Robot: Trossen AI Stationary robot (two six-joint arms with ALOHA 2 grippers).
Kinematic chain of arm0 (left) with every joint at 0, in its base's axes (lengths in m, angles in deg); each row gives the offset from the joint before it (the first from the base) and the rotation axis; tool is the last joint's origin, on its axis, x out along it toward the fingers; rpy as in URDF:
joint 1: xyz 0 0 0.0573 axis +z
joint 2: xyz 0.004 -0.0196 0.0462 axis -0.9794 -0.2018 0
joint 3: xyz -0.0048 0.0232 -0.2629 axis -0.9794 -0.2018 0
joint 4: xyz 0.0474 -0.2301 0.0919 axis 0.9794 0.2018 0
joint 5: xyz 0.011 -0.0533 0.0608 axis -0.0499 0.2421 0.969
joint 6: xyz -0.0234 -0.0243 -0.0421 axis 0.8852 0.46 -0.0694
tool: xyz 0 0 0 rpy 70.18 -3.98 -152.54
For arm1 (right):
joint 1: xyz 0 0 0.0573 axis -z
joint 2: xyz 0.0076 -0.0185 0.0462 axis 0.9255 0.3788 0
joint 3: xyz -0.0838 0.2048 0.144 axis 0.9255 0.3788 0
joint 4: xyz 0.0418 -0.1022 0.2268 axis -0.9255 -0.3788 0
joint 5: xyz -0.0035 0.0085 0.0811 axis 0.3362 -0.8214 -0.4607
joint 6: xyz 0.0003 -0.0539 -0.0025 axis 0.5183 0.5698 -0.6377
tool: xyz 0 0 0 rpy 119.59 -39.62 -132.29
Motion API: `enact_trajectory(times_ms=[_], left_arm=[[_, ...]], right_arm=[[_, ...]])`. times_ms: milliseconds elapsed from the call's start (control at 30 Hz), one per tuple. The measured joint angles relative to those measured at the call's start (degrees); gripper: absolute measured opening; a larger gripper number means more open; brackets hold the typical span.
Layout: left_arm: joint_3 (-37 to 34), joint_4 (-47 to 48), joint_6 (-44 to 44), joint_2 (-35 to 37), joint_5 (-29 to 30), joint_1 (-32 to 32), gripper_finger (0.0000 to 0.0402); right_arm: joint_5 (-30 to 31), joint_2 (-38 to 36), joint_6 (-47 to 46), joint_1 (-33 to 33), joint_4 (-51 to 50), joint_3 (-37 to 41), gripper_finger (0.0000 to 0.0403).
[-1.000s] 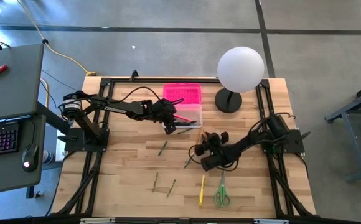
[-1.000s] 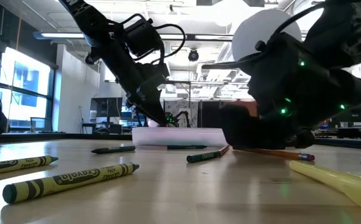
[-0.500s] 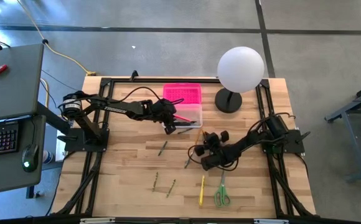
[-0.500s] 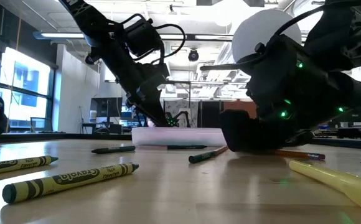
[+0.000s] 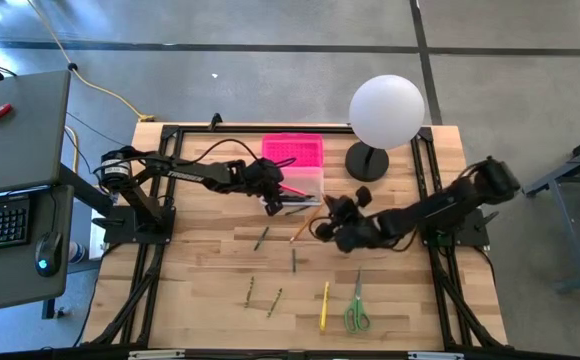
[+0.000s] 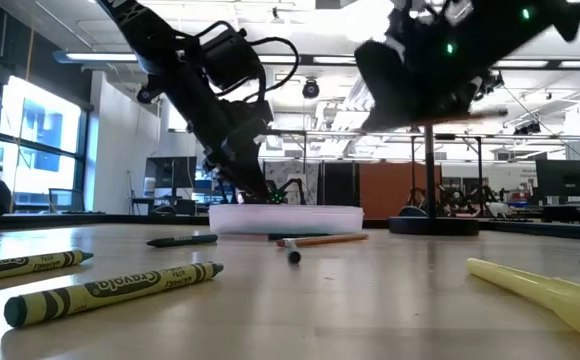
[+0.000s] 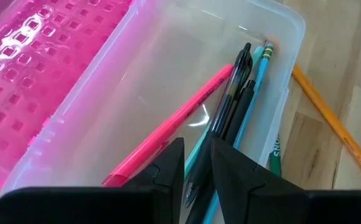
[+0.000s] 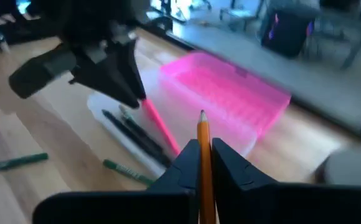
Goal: Pick & place school supplies into a supply box
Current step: Put the bottom orange pencil into the transparent supply box
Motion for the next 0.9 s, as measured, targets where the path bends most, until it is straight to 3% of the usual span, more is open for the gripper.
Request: enact_trajectory(times_ms=[67, 200, 300, 467, 667, 900], left_arm=[[1.02, 0.94, 0.0, 0.92, 0.44, 0.0, 0.0113], [2.92, 3.18, 0.03, 3.56, 1.86, -0.11, 0.0113], [3.4, 5.39, 1.98, 5.94, 2.84, -0.11, 0.0113], [3.51, 14.06, 7.35, 10.47, 10.89, -0.15, 0.0113], [3.51, 20.77, 13.76, 14.09, 20.27, -0.82, 0.0113], [3.51, 20.41, 14.58, 15.24, 23.79, -2.82, 0.0113]], right_arm=[[-2.93, -1.46, 10.36, 1.89, 2.14, 0.0, 0.0005], [-15.25, -1.19, 26.23, 7.95, 11.08, 0.0, 0.0004], [-24.13, 1.17, 28.11, 13.33, 15.93, -0.06, 0.0003], [-28.6, 6.62, 28.62, 20.63, 15.86, -0.01, 0.0003], [-39.12, 13.49, 31.99, 24.86, 30.69, -0.73, 0.0002], [-46.8, 22.8, 38.67, 27.22, 26.53, -13.2, 0.0001]])
